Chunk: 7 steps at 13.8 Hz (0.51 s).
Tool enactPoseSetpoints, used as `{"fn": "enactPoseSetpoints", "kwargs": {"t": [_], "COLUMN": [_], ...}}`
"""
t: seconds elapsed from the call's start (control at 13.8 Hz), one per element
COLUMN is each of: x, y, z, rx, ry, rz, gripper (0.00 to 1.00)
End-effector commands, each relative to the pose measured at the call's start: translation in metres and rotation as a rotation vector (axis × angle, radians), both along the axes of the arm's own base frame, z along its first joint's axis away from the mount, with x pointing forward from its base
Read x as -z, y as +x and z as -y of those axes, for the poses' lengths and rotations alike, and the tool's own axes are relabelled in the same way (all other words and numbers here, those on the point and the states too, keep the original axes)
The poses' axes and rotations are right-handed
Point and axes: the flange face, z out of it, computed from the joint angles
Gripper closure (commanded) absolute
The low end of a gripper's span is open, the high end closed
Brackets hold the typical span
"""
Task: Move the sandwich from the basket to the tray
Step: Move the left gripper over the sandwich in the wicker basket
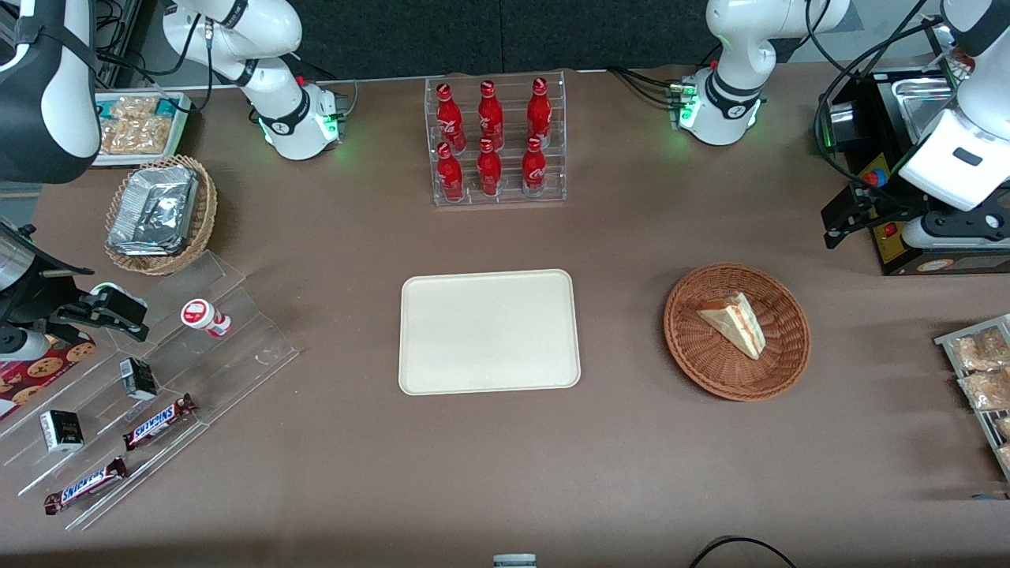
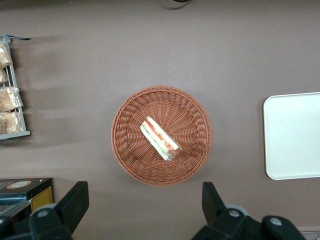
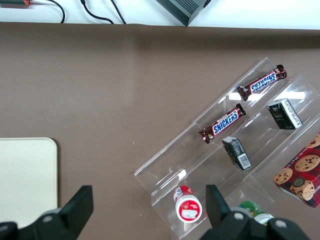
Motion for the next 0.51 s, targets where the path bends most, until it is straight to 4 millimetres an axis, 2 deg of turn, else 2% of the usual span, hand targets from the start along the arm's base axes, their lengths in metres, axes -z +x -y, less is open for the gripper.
{"fn": "enactPoseSetpoints", "kwargs": {"t": [0.0,0.14,0.22,0.43], "x": [-0.007,-0.003,0.007,0.057], "y": [-0.004,-0.002,-0.002,0.013], "z": [0.001,0.002,0.0,0.005], "rx": [0.003,-0.018,-0.064,-0.456], "ry": [0.02,0.007,0.005,0.004], "rz": [-0.008,-0.02,-0.055,-0.145], "gripper": [0.0,0.0,0.0,0.0]}}
